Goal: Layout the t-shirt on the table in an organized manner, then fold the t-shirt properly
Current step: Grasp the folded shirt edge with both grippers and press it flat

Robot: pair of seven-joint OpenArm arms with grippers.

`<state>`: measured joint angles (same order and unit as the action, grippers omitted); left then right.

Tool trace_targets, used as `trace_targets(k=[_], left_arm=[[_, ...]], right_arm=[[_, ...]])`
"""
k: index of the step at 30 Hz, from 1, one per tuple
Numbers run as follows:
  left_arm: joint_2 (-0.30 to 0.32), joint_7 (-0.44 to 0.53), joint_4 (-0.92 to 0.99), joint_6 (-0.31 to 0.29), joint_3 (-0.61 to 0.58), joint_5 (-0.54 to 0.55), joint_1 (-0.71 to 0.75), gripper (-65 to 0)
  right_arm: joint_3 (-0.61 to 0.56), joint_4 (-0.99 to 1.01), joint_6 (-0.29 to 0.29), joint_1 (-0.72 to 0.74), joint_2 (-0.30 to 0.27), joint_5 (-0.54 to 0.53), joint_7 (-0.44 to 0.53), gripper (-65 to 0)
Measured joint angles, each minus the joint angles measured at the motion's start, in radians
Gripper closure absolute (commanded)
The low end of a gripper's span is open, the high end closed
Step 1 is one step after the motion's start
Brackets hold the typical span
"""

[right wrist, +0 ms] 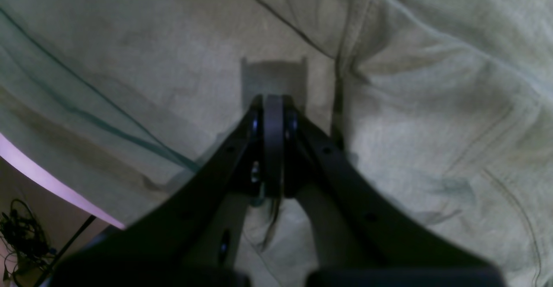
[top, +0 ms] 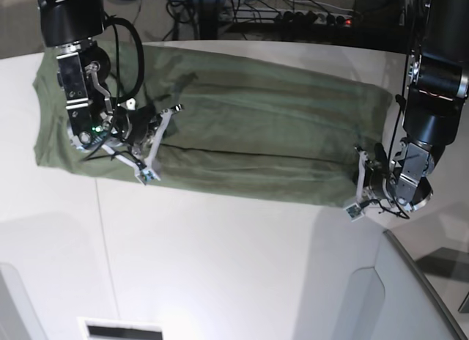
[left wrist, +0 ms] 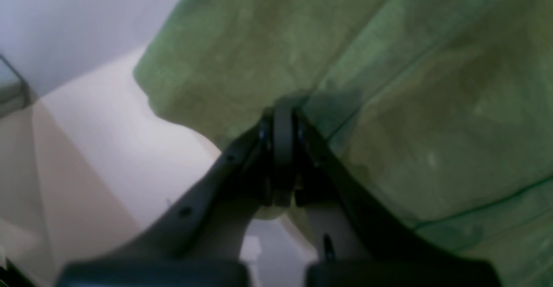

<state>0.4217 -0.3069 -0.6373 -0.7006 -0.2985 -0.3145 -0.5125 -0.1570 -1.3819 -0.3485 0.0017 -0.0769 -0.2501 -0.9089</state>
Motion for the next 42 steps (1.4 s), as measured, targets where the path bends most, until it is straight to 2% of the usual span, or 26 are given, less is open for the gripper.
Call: trace_targets(k=[4, 7, 9, 14, 24, 29, 33, 36, 38, 39, 42], left_arm=[[0.018, 0.001, -0.061, 0.003, -0.003, 0.001, 0.041, 0.0], [0.047, -0.092, -0.156, 0.0, -0.004, -0.005, 0.091, 0.0], [0.054, -0.11, -0.209, 0.0, -0.004, -0.008, 0.116, 0.0], [0.047, -0.137, -0.297, 0.0, -0.002, 0.001, 0.159, 0.0], [0.051, -0.274, -0.476, 0.0, 0.0, 0.002, 0.254, 0.0], [0.101, -0.344, -0.627, -0.004, -0.004, 0.0, 0.324, 0.0], [0.109, -0.344, -0.652, -0.008, 0.032, 0.014, 0.346, 0.0], [0.076, -0.332, -0.652, -0.006, 0.174, 0.018, 0.338, 0.0], [0.058, -0.253, -0.641, -0.003, 0.245, -0.006, 0.328, 0.0], [0.052, -0.216, -0.619, 0.012, 0.252, -0.003, 0.321, 0.0], [0.026, -0.205, -0.494, -0.006, 0.222, 0.002, 0.282, 0.0]], right_arm=[[0.0, 0.001, 0.0, -0.001, 0.0, 0.0, 0.0, 0.0], [0.0, 0.002, 0.0, 0.0, 0.0, 0.001, 0.0, 0.0], [0.0, 0.002, 0.0, 0.001, 0.001, -0.003, 0.0, 0.0], [0.0, 0.002, 0.0, 0.0, 0.003, -0.003, 0.0, 0.0], [0.0, 0.003, 0.0, 0.0, 0.005, 0.0, 0.0, 0.0], [0.0, 0.003, 0.0, 0.003, 0.005, 0.0, 0.0, 0.0], [0.0, 0.003, 0.0, 0.003, 0.005, 0.0, 0.0, 0.0], [0.0, 0.003, 0.0, 0.003, 0.005, 0.0, 0.0, 0.0], [0.0, 0.003, 0.0, 0.003, 0.005, 0.001, 0.0, 0.0], [0.0, 0.003, 0.0, 0.003, 0.005, -0.001, 0.001, 0.0], [0.0, 0.003, 0.0, 0.0, 0.005, -0.002, 0.0, 0.0]])
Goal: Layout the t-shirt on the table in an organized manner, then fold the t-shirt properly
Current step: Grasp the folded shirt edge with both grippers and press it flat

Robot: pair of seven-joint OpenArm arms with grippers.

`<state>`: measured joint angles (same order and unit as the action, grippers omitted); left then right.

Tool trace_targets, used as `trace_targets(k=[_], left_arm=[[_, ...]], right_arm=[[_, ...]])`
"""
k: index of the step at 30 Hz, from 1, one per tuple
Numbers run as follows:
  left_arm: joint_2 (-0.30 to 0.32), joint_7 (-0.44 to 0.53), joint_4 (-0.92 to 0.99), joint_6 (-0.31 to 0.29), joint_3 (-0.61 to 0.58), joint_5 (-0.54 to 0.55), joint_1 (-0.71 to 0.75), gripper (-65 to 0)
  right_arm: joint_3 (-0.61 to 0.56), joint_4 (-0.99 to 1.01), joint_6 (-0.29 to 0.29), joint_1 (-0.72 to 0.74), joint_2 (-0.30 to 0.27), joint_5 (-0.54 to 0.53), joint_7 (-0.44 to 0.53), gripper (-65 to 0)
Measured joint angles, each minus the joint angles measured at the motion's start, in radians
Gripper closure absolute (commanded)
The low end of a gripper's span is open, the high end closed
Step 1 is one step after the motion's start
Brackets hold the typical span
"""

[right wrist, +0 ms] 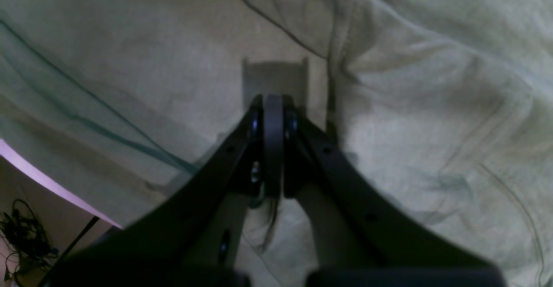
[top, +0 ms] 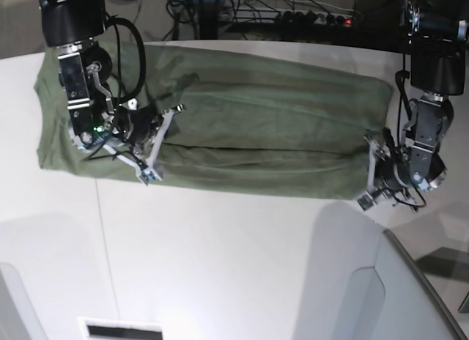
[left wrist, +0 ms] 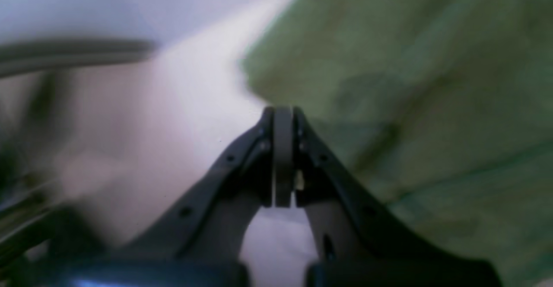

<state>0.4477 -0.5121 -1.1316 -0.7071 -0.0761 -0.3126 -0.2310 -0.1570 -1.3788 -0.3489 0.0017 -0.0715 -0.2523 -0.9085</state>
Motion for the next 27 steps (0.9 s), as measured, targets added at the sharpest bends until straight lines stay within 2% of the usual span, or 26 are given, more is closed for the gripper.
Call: trace_targets(k=[4, 10, 17, 24, 27], left_arm=[[-0.012, 0.01, 0.087, 0.0, -0.063, 0.001, -0.015, 0.0], [-0.007, 0.007, 0.06, 0.002, -0.076, -0.002, 0.009, 0.0], [0.038, 0.006, 0.023, 0.002, -0.077, -0.001, 0.086, 0.0], [0.053, 0.003, -0.019, 0.0, -0.068, 0.006, 0.105, 0.0], [0.05, 0.008, -0.112, 0.002, 0.01, 0.039, 0.136, 0.0]], right_arm=[[0.0, 0.0, 0.0, -0.006, 0.0, 0.002, 0.003, 0.0], [0.0, 0.0, 0.0, -0.018, 0.0, 0.002, 0.0, 0.0], [0.0, 0.0, 0.0, -0.016, 0.0, 0.002, 0.0, 0.0], [0.0, 0.0, 0.0, -0.013, 0.0, 0.002, 0.0, 0.0], [-0.001, 0.0, 0.0, -0.014, 0.001, 0.002, 0.0, 0.0]])
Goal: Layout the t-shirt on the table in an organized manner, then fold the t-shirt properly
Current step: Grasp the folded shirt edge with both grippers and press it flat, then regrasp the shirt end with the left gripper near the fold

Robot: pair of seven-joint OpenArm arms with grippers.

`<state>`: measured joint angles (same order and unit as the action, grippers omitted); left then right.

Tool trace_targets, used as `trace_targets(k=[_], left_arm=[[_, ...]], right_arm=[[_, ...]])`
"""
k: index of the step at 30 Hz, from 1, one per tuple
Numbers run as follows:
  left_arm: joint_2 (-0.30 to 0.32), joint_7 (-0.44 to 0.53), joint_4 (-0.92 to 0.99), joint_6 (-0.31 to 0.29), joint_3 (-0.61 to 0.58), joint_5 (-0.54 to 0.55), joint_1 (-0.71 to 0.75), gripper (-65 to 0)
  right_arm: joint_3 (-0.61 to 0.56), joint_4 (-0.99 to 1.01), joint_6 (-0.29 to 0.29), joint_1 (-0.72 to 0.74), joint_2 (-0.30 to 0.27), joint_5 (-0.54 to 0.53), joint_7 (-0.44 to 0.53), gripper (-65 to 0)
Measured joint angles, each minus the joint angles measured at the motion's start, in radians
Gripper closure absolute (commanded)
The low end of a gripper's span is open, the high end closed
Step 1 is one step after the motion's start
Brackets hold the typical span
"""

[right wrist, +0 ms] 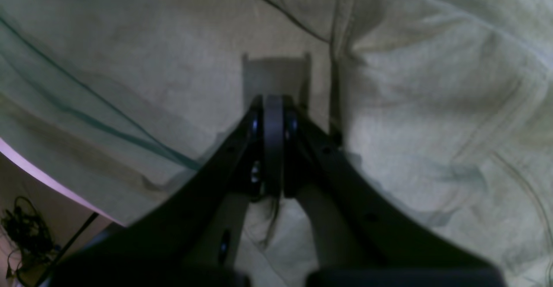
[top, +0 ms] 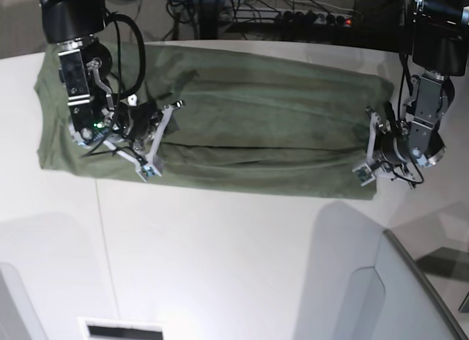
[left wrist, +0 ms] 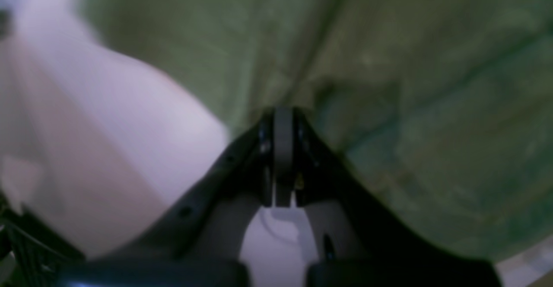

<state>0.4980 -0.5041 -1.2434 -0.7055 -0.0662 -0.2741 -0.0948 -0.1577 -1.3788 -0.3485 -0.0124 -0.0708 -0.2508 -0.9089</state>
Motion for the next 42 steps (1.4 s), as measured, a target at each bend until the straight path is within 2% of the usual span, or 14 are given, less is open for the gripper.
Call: trace_targets(k=[3, 6, 13, 14, 19, 20, 21, 24, 26, 29, 30, 36, 39, 42], left_arm=[[-0.004, -0.003, -0.087, 0.001, 0.106, 0.05, 0.05, 0.0], [-0.001, -0.004, -0.105, 0.001, 0.194, 0.169, 0.102, 0.0], [0.002, -0.015, 0.006, 0.002, 0.437, 0.56, 0.185, 0.0], [0.005, -0.009, 0.019, 0.017, 0.459, 0.602, 0.192, 0.0], [-0.005, -0.009, 0.044, 0.015, 0.483, 0.704, 0.252, -50.4], [-0.011, -0.01, 0.047, 0.016, 0.483, 0.713, 0.263, -59.2], [-0.013, -0.011, 0.048, 0.015, 0.478, 0.722, 0.27, -65.0], [-0.05, 0.012, 0.075, 0.016, 0.488, 0.727, 0.26, -65.0], [-0.081, 0.084, 0.136, 0.016, 0.486, 0.727, 0.251, -65.0], [-0.121, 0.243, 0.254, 0.013, 0.486, 0.726, 0.254, -65.0], [-0.128, 0.283, 0.283, 0.013, 0.489, 0.755, 0.258, -65.0], [-0.157, 0.327, 0.349, 0.001, 0.497, 0.762, 0.221, -65.0], [-0.198, 0.382, 0.352, 0.0, 0.516, 0.77, 0.228, -65.0], [-0.232, 0.39, 0.352, -0.001, 0.533, 0.774, 0.222, -65.0]], right_arm=[[0.001, 0.0, 0.0, 0.0, -0.001, 0.002, 0.0, 0.0], [0.001, 0.0, 0.0, 0.0, 0.0, 0.0, 0.0, 0.0], [0.001, 0.0, 0.0, -0.003, -0.001, 0.004, 0.0, 0.0], [0.001, 0.0, 0.0, -0.003, -0.001, 0.005, 0.0, 0.0], [0.001, 0.0, 0.0, -0.014, -0.006, 0.005, 0.003, 0.0], [0.001, 0.0, 0.0, -0.016, -0.009, 0.005, 0.004, 0.0], [0.001, 0.0, 0.0, -0.017, -0.009, 0.005, 0.002, 0.0], [0.001, 0.0, 0.0, -0.016, -0.009, 0.005, 0.005, 0.0], [0.001, 0.0, 0.0, -0.019, -0.009, 0.005, 0.004, 0.0], [0.001, 0.0, 0.0, -0.033, -0.01, 0.005, 0.008, 0.0], [0.001, 0.0, 0.0, -0.037, -0.01, 0.006, 0.007, 0.0], [-0.005, 0.0, 0.0, -0.036, -0.047, 0.005, 0.01, 0.0], [-0.002, 0.0, 0.0, -0.038, -0.047, 0.008, 0.003, 0.0], [-0.004, 0.0, -0.001, -0.044, -0.04, 0.0, 0.008, 0.0]])
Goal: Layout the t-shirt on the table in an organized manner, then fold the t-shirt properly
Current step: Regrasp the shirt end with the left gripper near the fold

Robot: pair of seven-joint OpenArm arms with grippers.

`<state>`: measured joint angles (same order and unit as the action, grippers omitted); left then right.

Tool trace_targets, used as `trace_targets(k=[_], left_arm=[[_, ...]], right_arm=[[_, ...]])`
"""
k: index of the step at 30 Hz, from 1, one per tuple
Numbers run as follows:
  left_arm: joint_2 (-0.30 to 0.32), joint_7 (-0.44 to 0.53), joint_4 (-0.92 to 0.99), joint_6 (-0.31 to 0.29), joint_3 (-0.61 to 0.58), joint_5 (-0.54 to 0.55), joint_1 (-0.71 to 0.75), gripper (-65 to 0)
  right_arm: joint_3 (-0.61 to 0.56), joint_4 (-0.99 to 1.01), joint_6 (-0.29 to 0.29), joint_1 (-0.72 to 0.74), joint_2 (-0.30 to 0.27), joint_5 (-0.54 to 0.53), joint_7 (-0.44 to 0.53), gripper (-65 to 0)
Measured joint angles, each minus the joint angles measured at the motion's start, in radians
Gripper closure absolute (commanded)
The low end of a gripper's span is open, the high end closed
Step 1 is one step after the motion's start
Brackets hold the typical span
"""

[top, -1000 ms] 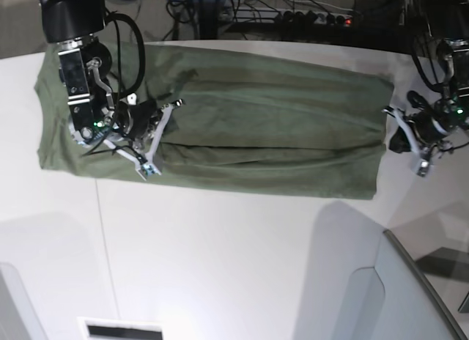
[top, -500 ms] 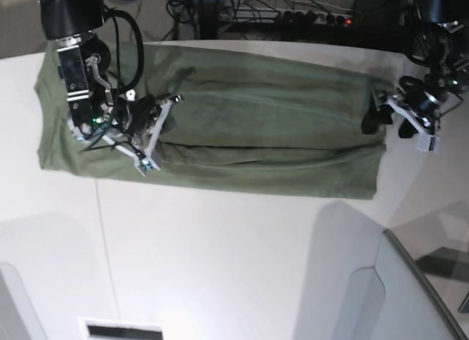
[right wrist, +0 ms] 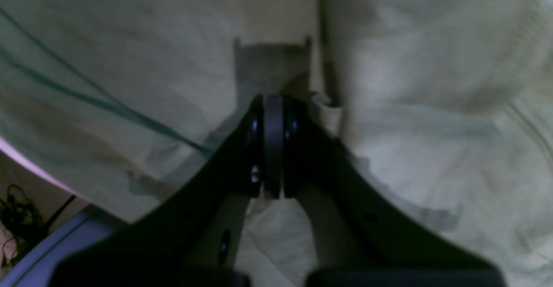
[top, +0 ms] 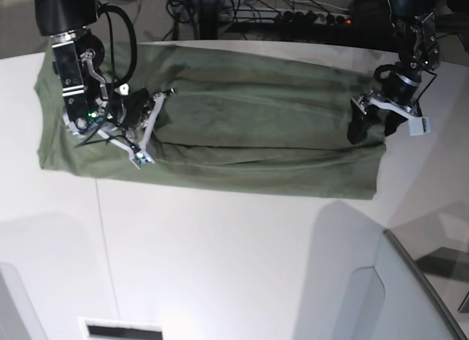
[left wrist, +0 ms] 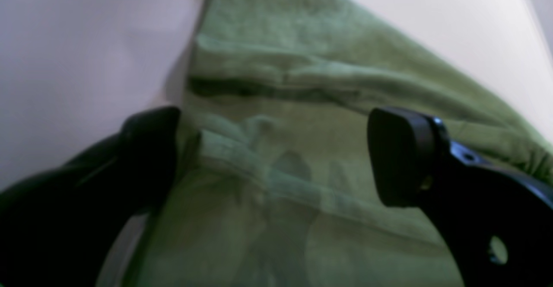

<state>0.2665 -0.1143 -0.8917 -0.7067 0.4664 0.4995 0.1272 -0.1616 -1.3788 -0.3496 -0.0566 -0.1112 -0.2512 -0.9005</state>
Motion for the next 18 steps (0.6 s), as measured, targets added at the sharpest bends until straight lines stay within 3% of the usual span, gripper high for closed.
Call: trace_targets(k=[5, 18], left_arm=[[-0.015, 0.048, 0.119, -0.035, 0.058, 0.007, -0.068, -65.0], [0.006, 0.142, 0.278, -0.016, 0.076, -0.019, -0.18, -65.0]], right_arm=[[0.0, 0.0, -0.001, -0.002, -0.002, -0.002, 0.002, 0.0], [-0.003, 0.0, -0.005, -0.005, -0.026, -0.003, 0.003, 0.0]])
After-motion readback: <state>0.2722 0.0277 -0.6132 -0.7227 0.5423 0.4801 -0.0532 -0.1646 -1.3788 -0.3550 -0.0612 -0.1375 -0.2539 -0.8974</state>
